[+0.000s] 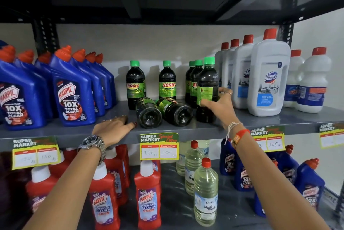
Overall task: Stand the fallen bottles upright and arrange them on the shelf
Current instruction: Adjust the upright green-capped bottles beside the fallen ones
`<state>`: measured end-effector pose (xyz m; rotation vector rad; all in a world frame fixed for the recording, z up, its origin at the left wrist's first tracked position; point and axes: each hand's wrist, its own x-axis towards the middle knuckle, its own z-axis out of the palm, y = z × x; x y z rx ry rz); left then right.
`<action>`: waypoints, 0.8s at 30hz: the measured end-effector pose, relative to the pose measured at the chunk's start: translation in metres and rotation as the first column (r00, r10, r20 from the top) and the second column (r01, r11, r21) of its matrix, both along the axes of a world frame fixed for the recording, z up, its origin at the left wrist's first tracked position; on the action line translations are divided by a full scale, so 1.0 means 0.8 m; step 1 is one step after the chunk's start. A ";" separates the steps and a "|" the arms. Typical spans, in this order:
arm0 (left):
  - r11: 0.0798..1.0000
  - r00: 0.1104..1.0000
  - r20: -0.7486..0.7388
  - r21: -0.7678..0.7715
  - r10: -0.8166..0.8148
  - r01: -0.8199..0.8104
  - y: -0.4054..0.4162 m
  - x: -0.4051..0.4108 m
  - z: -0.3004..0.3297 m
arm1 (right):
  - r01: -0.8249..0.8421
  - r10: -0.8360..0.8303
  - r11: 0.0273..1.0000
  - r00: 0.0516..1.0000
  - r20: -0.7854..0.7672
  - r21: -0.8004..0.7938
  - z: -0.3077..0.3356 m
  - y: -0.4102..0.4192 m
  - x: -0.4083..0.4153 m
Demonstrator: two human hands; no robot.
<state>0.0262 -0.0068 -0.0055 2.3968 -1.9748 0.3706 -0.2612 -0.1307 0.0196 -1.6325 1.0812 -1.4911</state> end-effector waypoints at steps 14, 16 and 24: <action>1.000 1.000 0.000 0.001 0.027 -0.027 -0.003 -0.001 -0.001 | 0.306 -0.367 0.916 0.901 -0.233 -0.258 -0.002 0.006 0.011; 1.000 1.000 -0.005 0.010 0.016 -0.016 -0.003 0.000 -0.001 | 0.220 -0.241 0.967 0.952 -0.190 -0.125 0.004 0.004 0.004; 0.999 1.000 -0.019 -0.028 0.015 -0.016 0.004 -0.006 0.004 | -0.078 0.084 0.993 0.994 -0.068 0.089 0.012 -0.007 -0.016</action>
